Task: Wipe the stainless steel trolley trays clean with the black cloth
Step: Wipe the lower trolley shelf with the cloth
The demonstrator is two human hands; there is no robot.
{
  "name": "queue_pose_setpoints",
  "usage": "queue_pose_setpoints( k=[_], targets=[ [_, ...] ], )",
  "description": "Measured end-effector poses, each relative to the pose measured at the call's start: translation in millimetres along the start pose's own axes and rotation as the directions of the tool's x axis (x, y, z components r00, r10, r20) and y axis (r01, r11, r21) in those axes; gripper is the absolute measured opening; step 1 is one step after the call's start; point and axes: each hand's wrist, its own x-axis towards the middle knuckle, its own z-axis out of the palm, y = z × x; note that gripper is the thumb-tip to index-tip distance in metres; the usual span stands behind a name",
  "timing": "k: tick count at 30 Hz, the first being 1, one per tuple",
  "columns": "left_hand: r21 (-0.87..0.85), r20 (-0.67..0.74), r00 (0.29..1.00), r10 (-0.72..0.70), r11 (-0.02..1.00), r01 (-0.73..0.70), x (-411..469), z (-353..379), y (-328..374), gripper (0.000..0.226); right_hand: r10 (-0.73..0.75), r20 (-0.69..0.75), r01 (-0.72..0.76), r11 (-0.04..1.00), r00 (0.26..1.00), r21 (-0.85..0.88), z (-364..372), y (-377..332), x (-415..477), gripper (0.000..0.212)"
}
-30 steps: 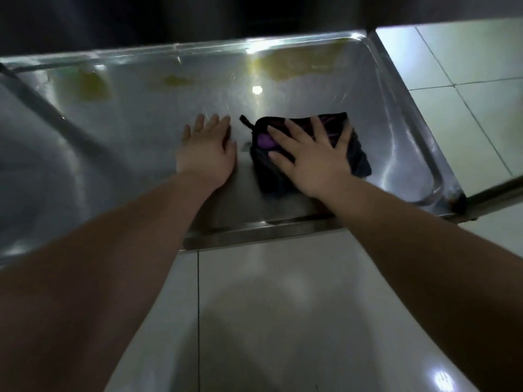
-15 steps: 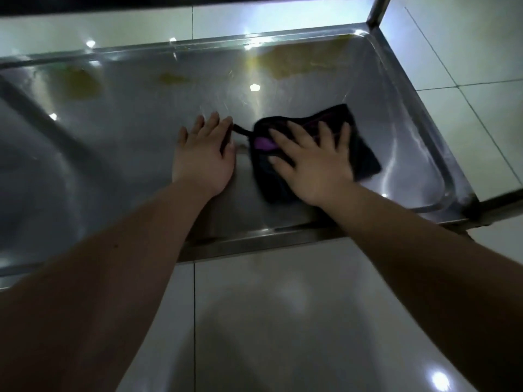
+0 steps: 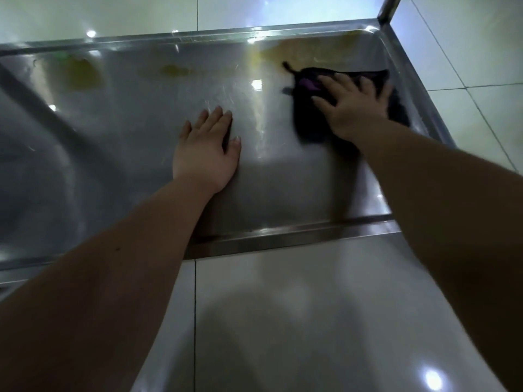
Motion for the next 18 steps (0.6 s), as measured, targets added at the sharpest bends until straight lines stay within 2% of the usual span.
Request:
queue_pose_setpoints(
  k=[2,4,8,11,14,18],
  targets=[
    [0.008,-0.004,1.000,0.001,1.000,-0.001,0,1,0,0.056,0.073,0.036,-0.073,0.997,0.997,-0.015,-6,37,-14,0.063],
    [0.016,0.001,1.000,-0.003,1.000,0.003,1,1,0,0.056,0.057,0.049,-0.055,0.997,0.997,-0.053,-6,55,-42,0.061],
    [0.021,0.000,1.000,-0.020,1.000,0.020,0,1,2,0.056,-0.011,0.022,0.012,0.999,1.000,-0.043,3,65,-129,0.067],
    [0.010,-0.009,1.000,-0.012,1.000,0.012,-2,0,5,0.055,0.069,0.067,-0.066,0.997,0.995,-0.050,2,65,-151,0.068],
    [-0.008,-0.001,1.000,-0.014,1.000,0.014,-2,-1,7,0.054,0.118,0.058,-0.116,0.992,0.991,-0.041,5,23,-146,0.061],
    [-0.028,0.003,1.000,-0.004,1.000,0.004,-1,-10,6,0.046,-0.089,0.097,0.093,0.995,0.991,-0.042,17,-73,-158,0.069]
  ],
)
